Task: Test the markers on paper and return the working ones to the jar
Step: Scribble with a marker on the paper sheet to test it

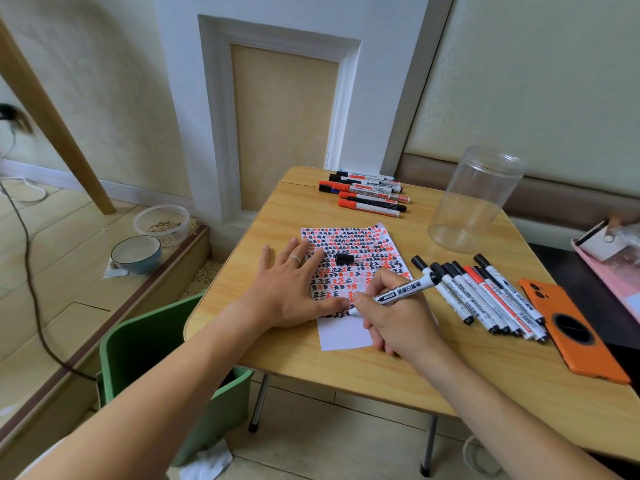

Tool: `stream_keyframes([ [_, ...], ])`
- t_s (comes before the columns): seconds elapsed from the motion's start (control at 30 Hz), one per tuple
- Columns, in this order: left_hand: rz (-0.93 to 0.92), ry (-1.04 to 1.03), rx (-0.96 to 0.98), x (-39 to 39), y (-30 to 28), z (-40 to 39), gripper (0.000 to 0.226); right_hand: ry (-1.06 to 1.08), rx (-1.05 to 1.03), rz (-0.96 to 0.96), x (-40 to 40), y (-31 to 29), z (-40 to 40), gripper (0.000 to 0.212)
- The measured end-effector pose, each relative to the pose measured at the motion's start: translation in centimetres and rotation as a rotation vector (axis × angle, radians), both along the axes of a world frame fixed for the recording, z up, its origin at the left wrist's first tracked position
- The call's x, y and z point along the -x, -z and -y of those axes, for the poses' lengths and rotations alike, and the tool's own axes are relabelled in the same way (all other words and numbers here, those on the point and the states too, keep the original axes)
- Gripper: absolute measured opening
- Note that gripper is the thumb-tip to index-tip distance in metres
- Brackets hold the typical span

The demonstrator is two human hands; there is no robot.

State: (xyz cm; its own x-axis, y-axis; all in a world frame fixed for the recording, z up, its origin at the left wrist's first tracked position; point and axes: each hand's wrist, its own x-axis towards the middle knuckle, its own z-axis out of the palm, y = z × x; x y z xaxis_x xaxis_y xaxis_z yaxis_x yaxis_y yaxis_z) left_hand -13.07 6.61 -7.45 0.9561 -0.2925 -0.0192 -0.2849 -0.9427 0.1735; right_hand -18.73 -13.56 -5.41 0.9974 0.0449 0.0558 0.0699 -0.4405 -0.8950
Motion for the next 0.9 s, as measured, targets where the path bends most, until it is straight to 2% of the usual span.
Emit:
stream_keyframes([
  [0.73, -0.024, -0.004, 0.05, -0.06, -0.35, -0.15, 0.125, 0.016, -0.047, -0.024, -0.48, 0.33, 0.28, 0.02],
  [0.8, -0.021, -0.013, 0.09, -0.09, -0.41, -0.1, 0.116, 0.037, -0.111, -0.056, -0.71, 0.35, 0.56, 0.021],
  [0.9, 0.067, -0.064, 0.159, -0.34, -0.46, 0.48, 0.091, 0.062, -0.229, -0.113, -0.98, 0.24, 0.96, 0.023],
])
